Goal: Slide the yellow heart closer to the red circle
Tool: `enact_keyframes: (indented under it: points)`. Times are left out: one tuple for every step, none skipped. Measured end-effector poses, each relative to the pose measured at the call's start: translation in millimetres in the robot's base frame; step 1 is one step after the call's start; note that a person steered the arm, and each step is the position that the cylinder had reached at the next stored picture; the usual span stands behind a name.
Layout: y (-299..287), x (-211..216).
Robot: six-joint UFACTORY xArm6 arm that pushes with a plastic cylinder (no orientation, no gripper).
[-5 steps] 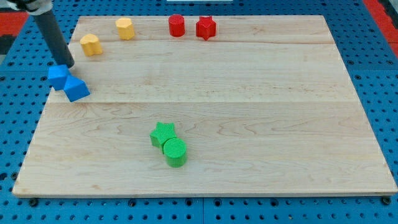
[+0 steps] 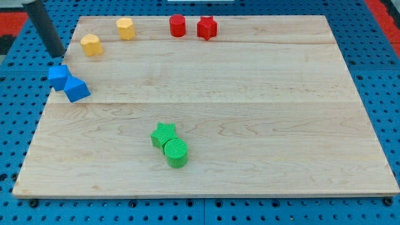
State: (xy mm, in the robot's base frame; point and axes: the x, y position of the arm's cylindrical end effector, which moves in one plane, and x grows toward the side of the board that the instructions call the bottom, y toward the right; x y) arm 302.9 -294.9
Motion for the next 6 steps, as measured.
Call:
enact_keyframes:
  points:
    - [29,-4]
    - [56,-10]
    - [112,-11]
    - [162,-11]
    - [194,-11]
    - [165,0]
